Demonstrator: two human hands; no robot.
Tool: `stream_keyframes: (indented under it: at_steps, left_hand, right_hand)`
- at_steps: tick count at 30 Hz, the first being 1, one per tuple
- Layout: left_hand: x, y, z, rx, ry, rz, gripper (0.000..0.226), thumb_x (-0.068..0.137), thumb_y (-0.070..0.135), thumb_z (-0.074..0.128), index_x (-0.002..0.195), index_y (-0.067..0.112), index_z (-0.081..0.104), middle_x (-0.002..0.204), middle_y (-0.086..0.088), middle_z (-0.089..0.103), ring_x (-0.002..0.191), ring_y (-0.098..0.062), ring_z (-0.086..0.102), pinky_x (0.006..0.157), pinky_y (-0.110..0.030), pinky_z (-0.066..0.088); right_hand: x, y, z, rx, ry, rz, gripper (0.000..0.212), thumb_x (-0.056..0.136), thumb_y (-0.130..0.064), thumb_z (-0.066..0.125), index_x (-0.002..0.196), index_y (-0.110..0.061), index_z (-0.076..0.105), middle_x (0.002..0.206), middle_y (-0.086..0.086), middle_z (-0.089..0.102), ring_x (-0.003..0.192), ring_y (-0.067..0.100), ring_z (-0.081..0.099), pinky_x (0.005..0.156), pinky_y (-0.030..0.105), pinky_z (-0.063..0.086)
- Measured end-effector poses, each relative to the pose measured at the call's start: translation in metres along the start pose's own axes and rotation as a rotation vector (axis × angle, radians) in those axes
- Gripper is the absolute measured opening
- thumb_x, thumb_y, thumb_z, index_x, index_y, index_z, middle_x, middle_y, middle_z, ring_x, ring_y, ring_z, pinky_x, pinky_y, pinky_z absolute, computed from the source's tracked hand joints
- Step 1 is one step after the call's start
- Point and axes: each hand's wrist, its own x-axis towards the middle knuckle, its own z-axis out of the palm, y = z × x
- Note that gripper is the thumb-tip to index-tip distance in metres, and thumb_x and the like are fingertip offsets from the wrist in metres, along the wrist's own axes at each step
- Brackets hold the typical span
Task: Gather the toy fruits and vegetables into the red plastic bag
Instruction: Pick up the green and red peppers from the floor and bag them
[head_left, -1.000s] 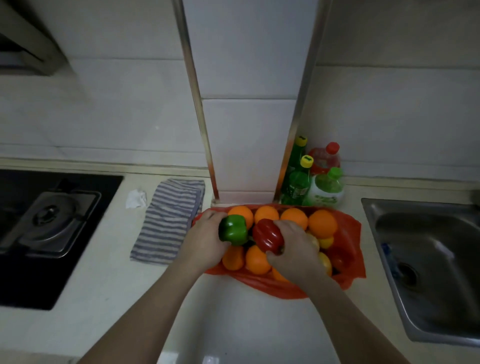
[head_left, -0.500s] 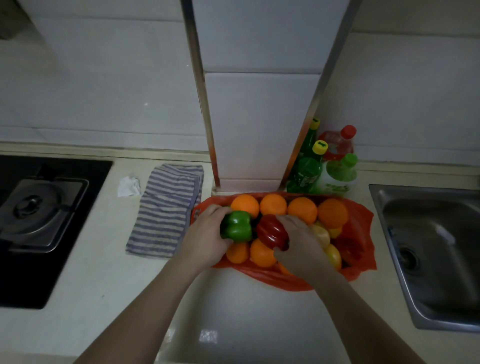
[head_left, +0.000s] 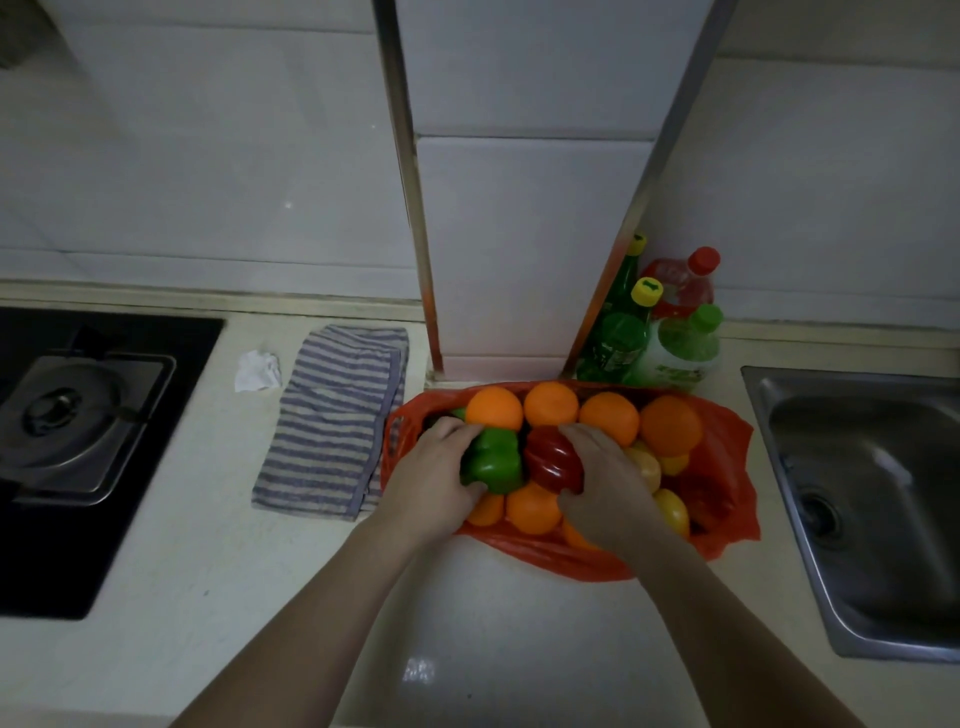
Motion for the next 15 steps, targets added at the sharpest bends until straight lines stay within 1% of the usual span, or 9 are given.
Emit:
stream_keyframes:
  at_steps: [2, 9, 15]
  left_hand:
    - [0.002, -0.0009, 0.0009, 0.011, -0.017, 0.011, 0.075, 0.083, 0.032, 0.071, 0.149, 0.025, 0.034, 0.145, 0.007, 0.037, 0.129, -0.016, 0.042, 0.102, -0.034, 0.044]
    - [0.0039, -0.0005, 0.0037, 0.011, -0.023, 0.013, 0.079, 0.083, 0.032, 0.071, 0.15, 0.027, 0.03, 0.151, 0.006, 0.034, 0.135, -0.016, 0.037, 0.106, -0.035, 0.04]
    - [0.0032, 0.0017, 0.0051, -0.008, -0.026, 0.001, 0.08, 0.083, 0.03, 0.071, 0.15, 0.028, 0.029, 0.151, 0.005, 0.033, 0.136, -0.017, 0.035, 0.107, -0.035, 0.039]
  right_hand:
    - [0.0019, 0.0013, -0.0003, -0.006, -0.011, 0.003, 0.073, 0.079, -0.016, 0.064, 0.146, -0.02, 0.034, 0.147, 0.0, 0.038, 0.136, 0.017, 0.033, 0.113, 0.035, 0.029]
    - [0.0024, 0.0034, -0.0019, -0.003, -0.025, 0.006, 0.075, 0.079, -0.013, 0.064, 0.147, -0.02, 0.032, 0.15, 0.0, 0.034, 0.138, 0.017, 0.029, 0.11, 0.025, 0.022]
    - [0.0015, 0.0054, -0.0015, -0.013, -0.032, -0.005, 0.077, 0.079, -0.014, 0.064, 0.147, -0.022, 0.03, 0.15, -0.001, 0.033, 0.138, 0.015, 0.027, 0.11, 0.024, 0.019]
